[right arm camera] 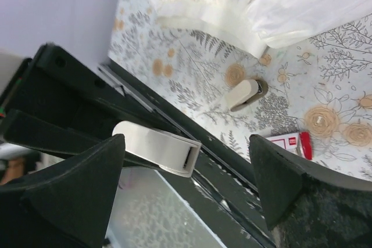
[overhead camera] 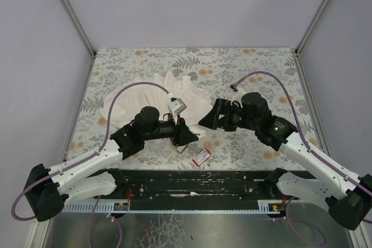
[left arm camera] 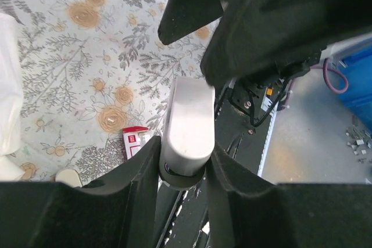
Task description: Load the staples into the stapler
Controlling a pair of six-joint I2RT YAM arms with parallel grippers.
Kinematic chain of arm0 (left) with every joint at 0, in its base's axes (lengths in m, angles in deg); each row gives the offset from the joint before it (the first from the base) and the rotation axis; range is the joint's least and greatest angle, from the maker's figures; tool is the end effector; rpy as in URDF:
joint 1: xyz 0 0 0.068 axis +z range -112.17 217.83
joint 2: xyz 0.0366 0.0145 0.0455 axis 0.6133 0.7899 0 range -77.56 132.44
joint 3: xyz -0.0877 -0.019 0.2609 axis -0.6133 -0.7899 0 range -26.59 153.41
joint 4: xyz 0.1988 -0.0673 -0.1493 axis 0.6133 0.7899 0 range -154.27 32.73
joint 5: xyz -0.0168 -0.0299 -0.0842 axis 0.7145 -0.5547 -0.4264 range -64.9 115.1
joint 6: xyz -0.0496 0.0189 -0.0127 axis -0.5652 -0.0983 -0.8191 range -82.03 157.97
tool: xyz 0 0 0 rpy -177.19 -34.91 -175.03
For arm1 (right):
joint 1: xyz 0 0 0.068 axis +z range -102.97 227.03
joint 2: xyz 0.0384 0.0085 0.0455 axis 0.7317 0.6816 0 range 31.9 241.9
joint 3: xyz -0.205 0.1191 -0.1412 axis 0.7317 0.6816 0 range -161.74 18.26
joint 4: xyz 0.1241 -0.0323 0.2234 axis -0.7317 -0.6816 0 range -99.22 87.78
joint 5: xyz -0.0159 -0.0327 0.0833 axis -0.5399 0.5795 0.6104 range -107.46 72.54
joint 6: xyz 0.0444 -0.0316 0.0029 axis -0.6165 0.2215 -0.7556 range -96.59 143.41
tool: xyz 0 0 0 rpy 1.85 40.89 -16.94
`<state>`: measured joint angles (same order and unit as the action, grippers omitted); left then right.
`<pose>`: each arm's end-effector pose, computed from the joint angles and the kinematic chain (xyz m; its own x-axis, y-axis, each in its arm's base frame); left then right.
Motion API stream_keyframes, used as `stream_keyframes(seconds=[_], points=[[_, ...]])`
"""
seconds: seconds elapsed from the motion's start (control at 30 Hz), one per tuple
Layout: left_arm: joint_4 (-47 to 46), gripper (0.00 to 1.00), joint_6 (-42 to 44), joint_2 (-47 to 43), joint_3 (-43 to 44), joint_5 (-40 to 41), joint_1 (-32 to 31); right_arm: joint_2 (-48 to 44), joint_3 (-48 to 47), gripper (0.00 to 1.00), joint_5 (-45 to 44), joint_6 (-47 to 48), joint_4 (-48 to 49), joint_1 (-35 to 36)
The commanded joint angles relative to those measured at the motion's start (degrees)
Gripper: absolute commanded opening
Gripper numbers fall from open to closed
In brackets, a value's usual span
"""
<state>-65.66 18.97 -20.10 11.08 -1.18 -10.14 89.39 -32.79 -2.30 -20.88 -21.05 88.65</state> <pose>0.1383 -0.1776 0.2799 -0.5083 0.1279 -0.8516 0.8269 0.3488 -0.4411 0.1591 0.1540 0.3248 -0.7996 0.1912 -0.5693 -0.3626 0.6020 0.7114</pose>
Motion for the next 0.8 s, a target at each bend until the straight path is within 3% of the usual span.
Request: stream_keyframes(seconds=[0.0,0.17,0.33,0.63,0.77], points=[[-5.6,0.00,1.3,-2.6,-0.8,4.5,-0.5,-4.8,6.9,0.94,6.0,-15.8,12.4,-4.2],[-8.3,0.00,2.7,-2.7,-1.0,9.6,-1.5,-7.5,14.9,1.00,8.5,-28.5,27.2,-4.3],[-11.8,0.00,2.9,-0.8,-0.7,11.1,-2.8,-6.2,14.6,1.00,8.9,-29.3,28.3,-4.3],[-16.8,0.00,2.8,1.9,-0.3,17.0,-5.2,-3.1,16.5,0.86,7.6,-34.6,36.0,-1.4],[-19.9,0.00,2.0,3.2,-0.2,18.2,-5.5,-2.3,16.8,0.75,6.4,-35.4,37.4,-0.1]])
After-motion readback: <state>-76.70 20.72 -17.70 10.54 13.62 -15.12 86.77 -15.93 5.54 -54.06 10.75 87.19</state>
